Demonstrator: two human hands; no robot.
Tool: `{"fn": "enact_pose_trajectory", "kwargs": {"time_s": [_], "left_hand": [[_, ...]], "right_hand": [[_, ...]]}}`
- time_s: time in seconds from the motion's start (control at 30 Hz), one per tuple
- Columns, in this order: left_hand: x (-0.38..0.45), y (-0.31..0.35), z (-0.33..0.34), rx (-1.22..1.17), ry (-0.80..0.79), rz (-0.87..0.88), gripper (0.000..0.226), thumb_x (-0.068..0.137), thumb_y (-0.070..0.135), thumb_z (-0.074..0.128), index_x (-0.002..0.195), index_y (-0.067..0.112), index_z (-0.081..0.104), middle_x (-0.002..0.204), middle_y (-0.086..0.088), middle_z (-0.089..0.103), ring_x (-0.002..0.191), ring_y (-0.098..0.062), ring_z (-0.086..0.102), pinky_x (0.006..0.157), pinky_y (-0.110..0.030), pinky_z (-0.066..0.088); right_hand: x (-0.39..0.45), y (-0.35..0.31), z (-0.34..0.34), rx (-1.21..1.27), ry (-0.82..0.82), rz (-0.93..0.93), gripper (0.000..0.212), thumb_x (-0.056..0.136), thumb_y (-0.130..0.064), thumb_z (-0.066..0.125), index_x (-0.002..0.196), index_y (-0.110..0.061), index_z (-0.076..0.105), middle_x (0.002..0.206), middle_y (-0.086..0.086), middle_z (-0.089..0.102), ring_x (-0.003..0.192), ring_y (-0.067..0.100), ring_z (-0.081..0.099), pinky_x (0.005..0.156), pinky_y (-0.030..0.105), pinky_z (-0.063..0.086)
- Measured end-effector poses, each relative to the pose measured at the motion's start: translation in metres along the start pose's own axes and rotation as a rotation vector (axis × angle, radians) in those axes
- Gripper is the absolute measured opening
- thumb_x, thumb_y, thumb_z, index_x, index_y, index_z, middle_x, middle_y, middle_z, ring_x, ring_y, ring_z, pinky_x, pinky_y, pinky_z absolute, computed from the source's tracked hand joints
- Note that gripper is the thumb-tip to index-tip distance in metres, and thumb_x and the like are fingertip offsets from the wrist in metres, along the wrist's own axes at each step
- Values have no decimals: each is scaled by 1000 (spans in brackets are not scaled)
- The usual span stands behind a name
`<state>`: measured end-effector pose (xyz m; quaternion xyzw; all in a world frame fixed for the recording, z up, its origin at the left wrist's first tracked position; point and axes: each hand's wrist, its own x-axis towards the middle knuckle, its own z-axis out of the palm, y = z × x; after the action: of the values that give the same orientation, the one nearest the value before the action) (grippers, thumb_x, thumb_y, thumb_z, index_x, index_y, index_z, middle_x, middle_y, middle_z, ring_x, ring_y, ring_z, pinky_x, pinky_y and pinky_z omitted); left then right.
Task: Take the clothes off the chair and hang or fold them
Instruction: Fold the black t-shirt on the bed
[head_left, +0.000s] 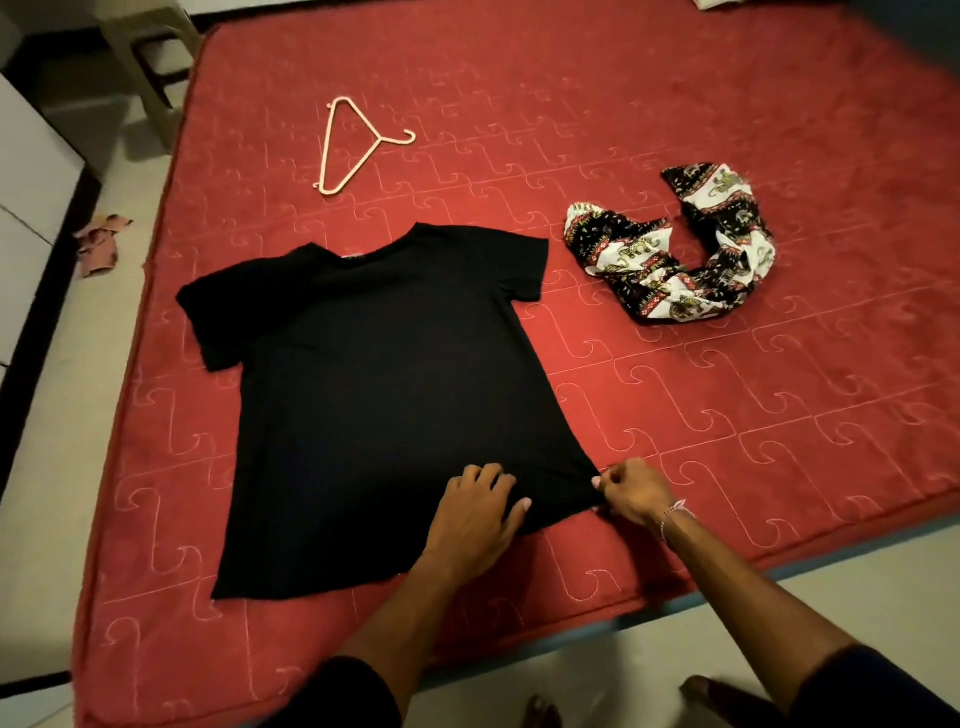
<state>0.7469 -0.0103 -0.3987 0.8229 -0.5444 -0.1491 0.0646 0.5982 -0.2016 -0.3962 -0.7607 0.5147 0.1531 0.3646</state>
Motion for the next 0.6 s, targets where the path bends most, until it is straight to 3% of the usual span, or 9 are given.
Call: {"fn": "enact_pose_trajectory", "kwargs": {"time_s": [0.1, 0.23, 0.37, 0.47, 0.6], "left_hand": [[21, -1, -11, -69, 12, -39, 41, 103, 45, 38, 129, 19, 57, 127, 1, 57, 111, -20, 54, 90, -37, 48], [50, -4, -24, -184, 22, -38, 31, 103, 35, 45, 126, 19, 57, 123, 3, 58, 111, -15, 54, 90, -34, 49], [88, -11, -33, -180, -8, -1, 31, 103, 29, 46, 131, 18, 56, 128, 2, 56, 115, -14, 52, 93, -32, 48], [121, -20, -34, -174, -54, 26, 33, 103, 26, 48, 134, 18, 54, 131, 1, 53, 117, -15, 51, 94, -34, 49], [162, -29, -35, -97, -55, 85, 36, 103, 25, 49, 139, 18, 50, 137, 0, 44, 119, -18, 48, 89, -35, 52]], "right_hand": [[-4, -16, -8, -174, -10, 13, 13, 87, -32, 65, 86, -19, 67, 87, 4, 71, 87, 26, 68, 73, 31, 53], [1, -33, -4, -136, 116, -20, 45, 74, -66, 67, 91, -25, 64, 91, -1, 67, 92, 25, 67, 81, 40, 57], [7, -48, 4, -92, 204, -97, 40, 90, -50, 65, 111, -16, 58, 115, 4, 60, 112, 27, 55, 95, 40, 48], [19, -54, 6, -20, 213, -87, 29, 92, -44, 66, 101, -17, 59, 107, 2, 64, 104, 25, 59, 87, 38, 50], [32, -52, 2, 182, 208, 6, 23, 83, -33, 78, 74, -23, 60, 76, -7, 68, 79, 17, 68, 80, 35, 55]]}}
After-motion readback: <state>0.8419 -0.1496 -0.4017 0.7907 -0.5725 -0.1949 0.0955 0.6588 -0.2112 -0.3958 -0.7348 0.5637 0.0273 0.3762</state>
